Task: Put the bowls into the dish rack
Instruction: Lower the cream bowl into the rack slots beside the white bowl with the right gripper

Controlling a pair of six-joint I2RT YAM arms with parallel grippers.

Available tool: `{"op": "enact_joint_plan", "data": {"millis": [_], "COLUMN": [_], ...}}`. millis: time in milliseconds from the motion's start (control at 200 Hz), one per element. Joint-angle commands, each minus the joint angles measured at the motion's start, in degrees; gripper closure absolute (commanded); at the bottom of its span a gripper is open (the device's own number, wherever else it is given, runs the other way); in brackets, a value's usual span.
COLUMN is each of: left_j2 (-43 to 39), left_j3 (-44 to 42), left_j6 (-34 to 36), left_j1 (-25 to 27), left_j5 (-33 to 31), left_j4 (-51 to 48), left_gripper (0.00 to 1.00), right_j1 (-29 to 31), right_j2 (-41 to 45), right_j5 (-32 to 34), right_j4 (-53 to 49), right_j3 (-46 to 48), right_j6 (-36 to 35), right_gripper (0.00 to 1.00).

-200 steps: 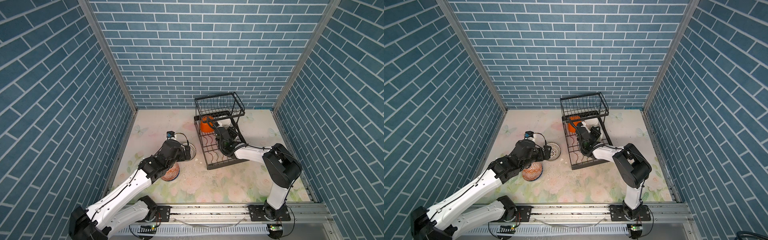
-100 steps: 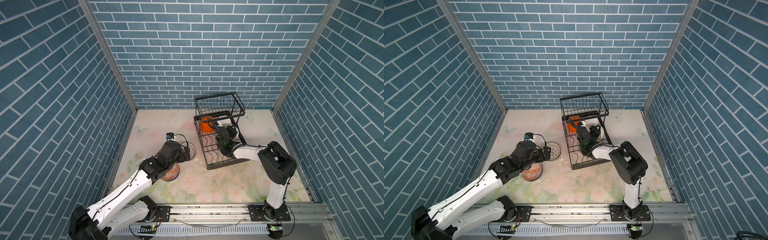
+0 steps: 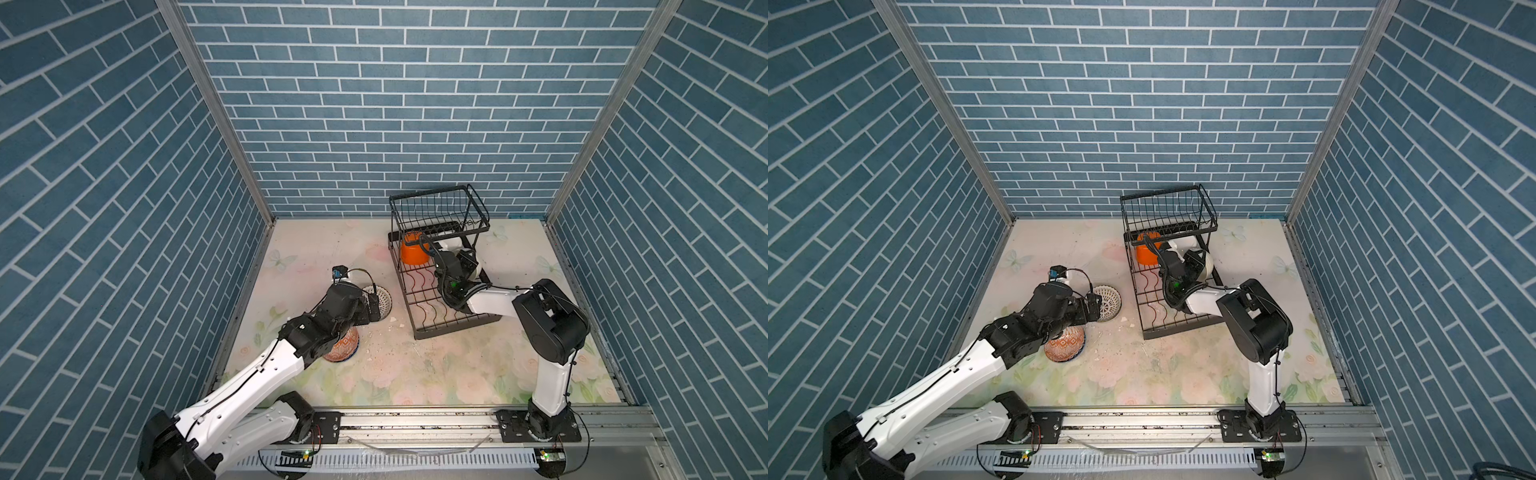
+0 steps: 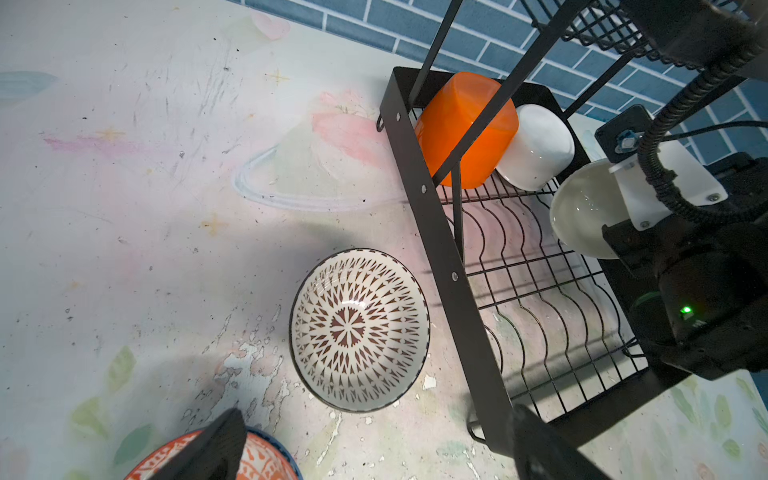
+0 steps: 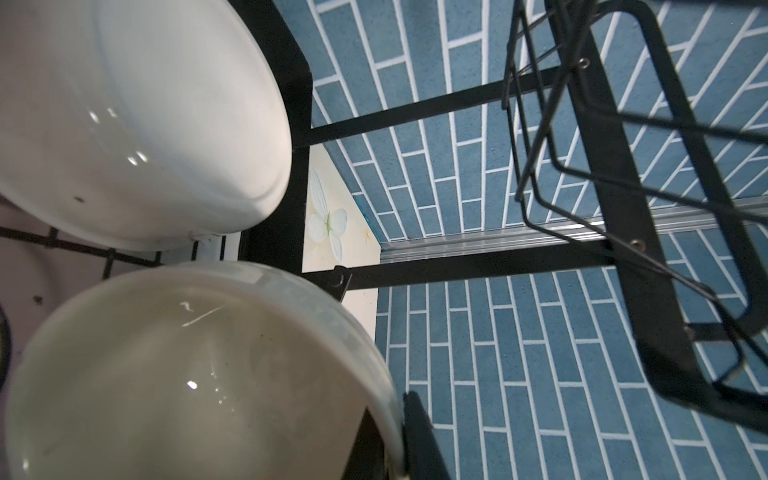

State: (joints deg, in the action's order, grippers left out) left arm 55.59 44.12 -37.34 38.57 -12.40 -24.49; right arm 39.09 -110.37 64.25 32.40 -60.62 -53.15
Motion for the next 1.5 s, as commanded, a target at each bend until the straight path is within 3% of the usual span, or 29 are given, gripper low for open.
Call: {"op": "enact_joint_plan", "data": {"millis": [0, 1050, 1495], "left_j2": [0.39, 1.34, 1.52], "left_j3": [-0.33, -0.7, -0.93], "left_j6": [-0.1, 0.28, 0.25], "left_j1": [-0.33, -0.5, -0.6], "left_j5": [-0.93, -1.46, -1.33], "left_j4": [0.41, 0.76, 1.29], "left_gripper": [0.0, 0.0, 0.0], "right_j1": [-0.15, -1.12, 0.31], "right_j2": [-1.05, -10.27, -11.65], "right_j5": [1.32, 2.03, 2.94], "right_j4": [4.87, 13.71, 13.21], "right_j3": [-4.16, -7.89, -7.52], "right_j6": [-2.7, -13.0, -14.23], "right_gripper": [1.0, 1.0, 1.0]}}
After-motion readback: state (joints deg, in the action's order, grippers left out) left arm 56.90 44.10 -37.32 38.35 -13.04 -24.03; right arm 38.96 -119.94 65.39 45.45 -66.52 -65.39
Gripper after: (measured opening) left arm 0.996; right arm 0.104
